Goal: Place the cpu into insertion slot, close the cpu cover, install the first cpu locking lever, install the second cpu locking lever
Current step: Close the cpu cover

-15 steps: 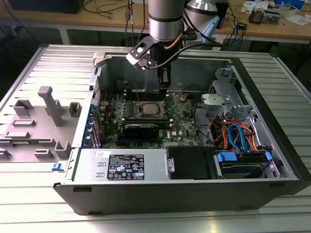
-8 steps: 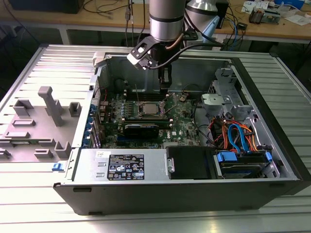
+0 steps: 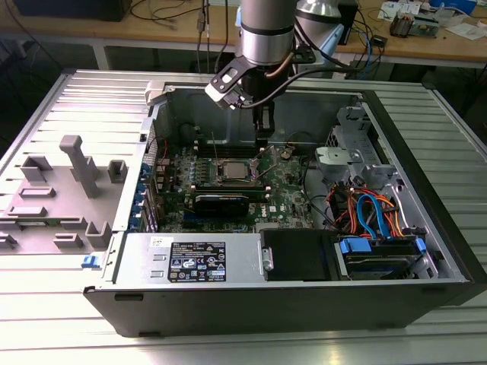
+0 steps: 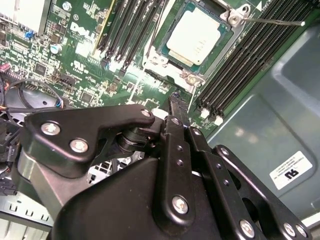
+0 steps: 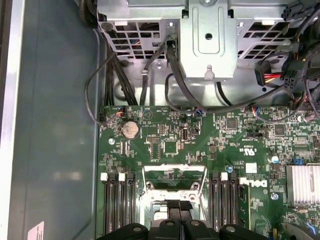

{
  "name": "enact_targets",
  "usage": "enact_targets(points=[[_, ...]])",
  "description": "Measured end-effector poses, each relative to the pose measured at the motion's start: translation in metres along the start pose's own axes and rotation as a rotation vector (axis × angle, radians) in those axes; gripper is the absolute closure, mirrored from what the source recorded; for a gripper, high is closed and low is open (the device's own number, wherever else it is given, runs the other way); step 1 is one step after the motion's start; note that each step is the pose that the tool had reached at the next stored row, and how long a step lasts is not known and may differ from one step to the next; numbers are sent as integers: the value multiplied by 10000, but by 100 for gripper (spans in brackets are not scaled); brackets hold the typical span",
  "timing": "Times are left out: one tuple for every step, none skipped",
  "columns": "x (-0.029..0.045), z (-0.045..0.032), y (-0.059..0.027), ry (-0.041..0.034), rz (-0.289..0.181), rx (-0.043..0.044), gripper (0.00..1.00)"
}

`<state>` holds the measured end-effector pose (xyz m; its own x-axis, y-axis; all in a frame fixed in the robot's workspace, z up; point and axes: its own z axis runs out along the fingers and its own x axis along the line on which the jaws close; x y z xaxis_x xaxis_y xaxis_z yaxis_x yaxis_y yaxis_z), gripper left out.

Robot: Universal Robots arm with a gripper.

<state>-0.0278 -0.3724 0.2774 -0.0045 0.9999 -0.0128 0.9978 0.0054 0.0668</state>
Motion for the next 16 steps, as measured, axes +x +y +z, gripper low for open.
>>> enact_targets(points=[[1,1,12,1,1,1,89],[1,3,23,1,0,1,89],[1,4,40,0,1,2,89],[1,6,49,1,1,5,89],[1,7,58,1,1,8,89],[2,9,67,0,1,12,89],[2,10,75,0,1,17,89],[2,11,85,0,1,24,89],[2,12,88,-1,0,26,89],[3,12,90,-1,0,26,89],[3,12,90,0,2,26,89],[3,12,91,0,0,26,89],[3,13,92,0,1,26,89],[3,13,92,0,0,26,89],[3,13,92,0,0,26,89],[3,13,93,0,1,25,89]])
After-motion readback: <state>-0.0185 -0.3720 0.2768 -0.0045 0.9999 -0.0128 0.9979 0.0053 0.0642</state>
